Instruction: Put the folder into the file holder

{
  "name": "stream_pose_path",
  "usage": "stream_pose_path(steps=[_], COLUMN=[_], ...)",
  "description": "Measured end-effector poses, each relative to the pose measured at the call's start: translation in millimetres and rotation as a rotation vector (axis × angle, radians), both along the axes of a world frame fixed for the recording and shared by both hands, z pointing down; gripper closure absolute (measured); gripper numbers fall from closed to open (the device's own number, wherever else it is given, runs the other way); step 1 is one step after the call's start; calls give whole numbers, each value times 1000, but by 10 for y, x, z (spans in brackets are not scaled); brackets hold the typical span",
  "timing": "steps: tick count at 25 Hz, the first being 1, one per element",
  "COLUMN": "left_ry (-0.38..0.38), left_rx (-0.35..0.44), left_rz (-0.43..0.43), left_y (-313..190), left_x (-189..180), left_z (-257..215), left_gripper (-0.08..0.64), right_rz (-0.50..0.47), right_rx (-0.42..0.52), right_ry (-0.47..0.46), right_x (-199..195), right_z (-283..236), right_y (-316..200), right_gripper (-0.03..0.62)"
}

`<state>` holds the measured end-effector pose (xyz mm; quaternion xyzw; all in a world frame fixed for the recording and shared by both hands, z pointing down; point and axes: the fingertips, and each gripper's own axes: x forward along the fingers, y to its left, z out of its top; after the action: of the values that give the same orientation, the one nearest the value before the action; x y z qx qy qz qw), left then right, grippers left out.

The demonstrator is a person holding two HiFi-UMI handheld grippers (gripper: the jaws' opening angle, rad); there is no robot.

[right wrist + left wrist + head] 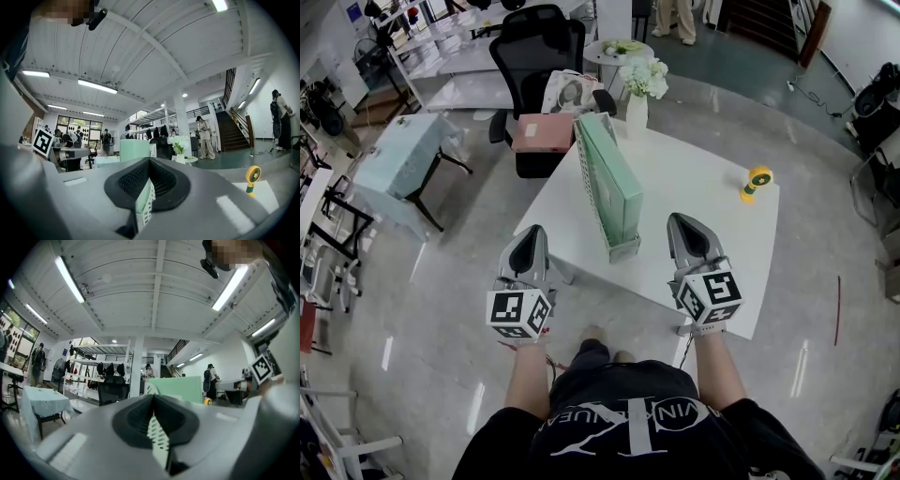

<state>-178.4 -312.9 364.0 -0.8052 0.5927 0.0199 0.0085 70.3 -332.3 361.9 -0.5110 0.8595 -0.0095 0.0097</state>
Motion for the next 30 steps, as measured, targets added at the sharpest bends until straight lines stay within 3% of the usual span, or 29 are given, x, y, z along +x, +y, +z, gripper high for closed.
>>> stream_pose_path(steps=[30], left_ry=[4], left_rx=[-13], left_rz=[-11], left_y=[-131], left_x=[-18], left_z=[-20], left_gripper=[560], right_rz=[3], right_rx=[-11], right_ry=[-5], right_x=[87], right_z=[2], right_y=[-129], right_gripper=[586])
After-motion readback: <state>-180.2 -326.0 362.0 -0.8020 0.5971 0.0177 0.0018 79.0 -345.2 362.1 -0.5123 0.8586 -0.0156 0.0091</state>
